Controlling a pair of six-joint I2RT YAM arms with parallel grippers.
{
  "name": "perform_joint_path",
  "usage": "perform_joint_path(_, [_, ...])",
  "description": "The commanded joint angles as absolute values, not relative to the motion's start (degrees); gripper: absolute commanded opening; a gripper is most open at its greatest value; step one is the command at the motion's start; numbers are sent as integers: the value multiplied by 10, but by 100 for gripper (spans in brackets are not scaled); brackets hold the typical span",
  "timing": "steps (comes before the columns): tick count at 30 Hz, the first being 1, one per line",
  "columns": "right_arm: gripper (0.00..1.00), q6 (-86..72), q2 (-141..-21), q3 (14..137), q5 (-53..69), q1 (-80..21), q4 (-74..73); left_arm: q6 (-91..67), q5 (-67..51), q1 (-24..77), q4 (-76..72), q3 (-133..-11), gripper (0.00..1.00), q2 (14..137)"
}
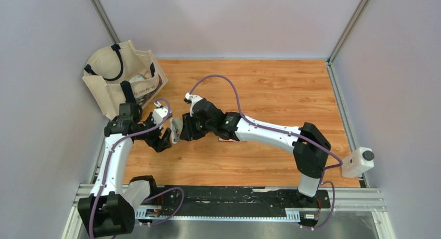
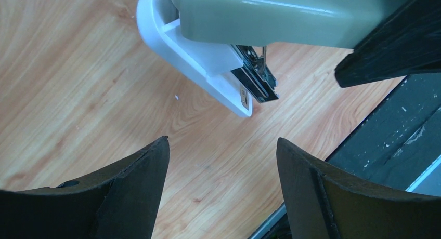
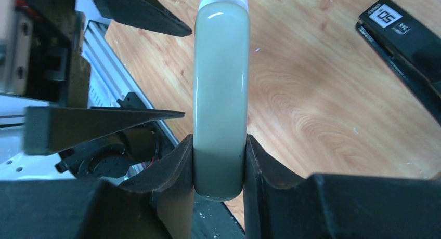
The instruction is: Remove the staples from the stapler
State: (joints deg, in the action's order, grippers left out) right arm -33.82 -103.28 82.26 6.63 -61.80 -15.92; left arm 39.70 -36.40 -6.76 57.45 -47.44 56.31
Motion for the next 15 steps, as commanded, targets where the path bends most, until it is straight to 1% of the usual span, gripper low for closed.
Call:
perform_joint_path(1, [0, -365, -990, 811, 100, -618, -84, 440, -383, -57, 548, -456, 83, 555])
perform_joint_path(6, [0, -378, -993, 800, 113, -619, -62, 436, -380, -34, 545, -446, 83, 562])
perform_joint_path(10, [0, -381, -1000, 802, 123, -620, -58, 427, -374, -31, 531, -446, 79, 571])
perform_joint_path(14, [0, -380, -997, 797, 125, -619, -60, 438, -357, -31, 525, -446, 63, 570])
perform_joint_path(15, [0, -379, -996, 791, 126, -618, -62, 441, -353, -32, 524, -445, 61, 568])
